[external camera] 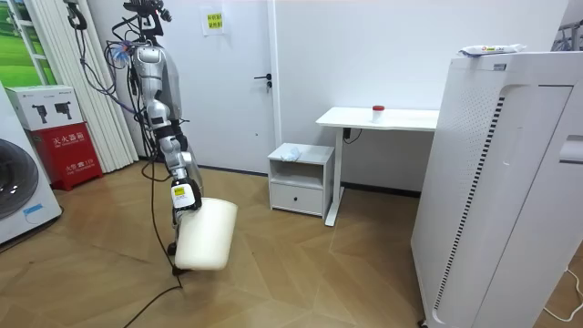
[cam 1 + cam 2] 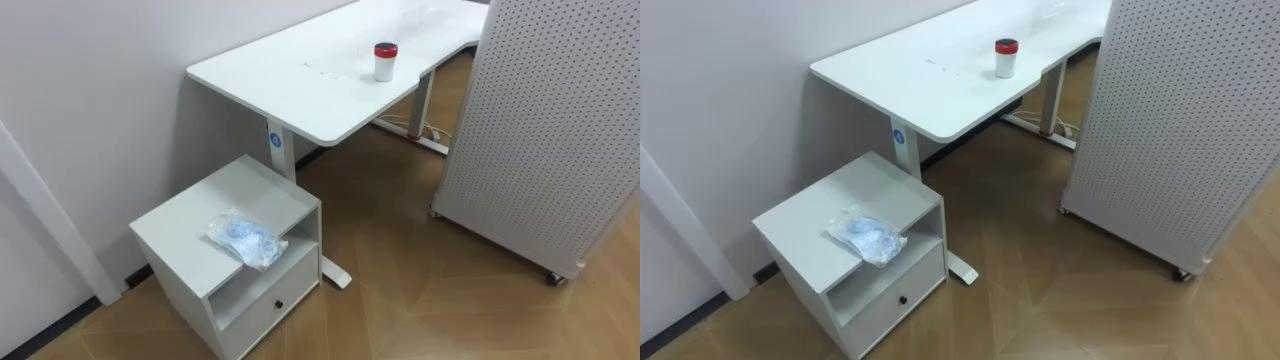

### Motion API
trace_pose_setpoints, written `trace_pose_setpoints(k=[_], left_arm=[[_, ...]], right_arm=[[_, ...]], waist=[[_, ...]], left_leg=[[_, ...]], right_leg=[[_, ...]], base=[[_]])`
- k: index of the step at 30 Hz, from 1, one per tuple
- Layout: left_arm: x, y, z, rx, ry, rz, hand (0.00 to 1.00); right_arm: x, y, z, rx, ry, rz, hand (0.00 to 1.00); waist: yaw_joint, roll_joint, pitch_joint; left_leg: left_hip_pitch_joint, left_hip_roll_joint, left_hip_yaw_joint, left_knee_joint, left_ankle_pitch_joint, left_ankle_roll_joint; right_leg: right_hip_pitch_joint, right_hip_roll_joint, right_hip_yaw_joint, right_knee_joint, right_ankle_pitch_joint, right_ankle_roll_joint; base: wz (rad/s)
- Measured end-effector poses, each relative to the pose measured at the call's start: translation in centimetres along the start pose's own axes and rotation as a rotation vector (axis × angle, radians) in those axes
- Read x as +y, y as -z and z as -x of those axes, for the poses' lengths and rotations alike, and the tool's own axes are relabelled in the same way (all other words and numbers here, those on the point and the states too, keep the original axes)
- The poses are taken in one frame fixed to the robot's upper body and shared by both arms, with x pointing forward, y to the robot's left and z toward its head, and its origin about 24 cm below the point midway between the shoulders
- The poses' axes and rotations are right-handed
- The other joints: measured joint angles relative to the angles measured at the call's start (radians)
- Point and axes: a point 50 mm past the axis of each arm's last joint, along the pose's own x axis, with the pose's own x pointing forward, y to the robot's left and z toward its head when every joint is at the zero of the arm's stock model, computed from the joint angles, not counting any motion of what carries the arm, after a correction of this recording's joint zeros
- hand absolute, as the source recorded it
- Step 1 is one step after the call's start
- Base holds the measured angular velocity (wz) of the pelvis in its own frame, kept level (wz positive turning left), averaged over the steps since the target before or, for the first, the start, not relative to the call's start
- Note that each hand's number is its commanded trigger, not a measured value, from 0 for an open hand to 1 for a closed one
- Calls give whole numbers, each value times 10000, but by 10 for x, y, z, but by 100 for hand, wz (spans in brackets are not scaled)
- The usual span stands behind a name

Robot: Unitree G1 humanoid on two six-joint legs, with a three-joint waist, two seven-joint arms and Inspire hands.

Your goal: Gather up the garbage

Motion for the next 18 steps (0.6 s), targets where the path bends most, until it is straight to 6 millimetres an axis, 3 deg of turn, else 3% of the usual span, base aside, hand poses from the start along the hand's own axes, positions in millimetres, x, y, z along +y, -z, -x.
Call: trace_pose_setpoints(k=[5, 15, 18], left_arm=[[1, -2, 0, -71, -19, 24, 0], [0, -1, 0, 17, 28, 15, 0], [-1, 3, 0, 239, 96, -63, 0]], right_arm=[[1, -1, 0, -45, -72, -2, 100], [4, -3, 0, -56, -500, 52, 100], [6, -2, 0, -29, -626, 113, 100]], waist=[[-2, 14, -8], [60, -148, 86], [85, -182, 74]], left_leg=[[39, 1, -29, -10, 0, 0], [33, 5, 2, -45, 0, 0], [24, 5, -24, -14, -1, -1]], right_leg=[[27, 1, -5, 6, 1, -1], [34, 3, -28, -23, -2, -7], [33, 2, -44, -20, -2, -7]], base=[[-1], [0], [0]])
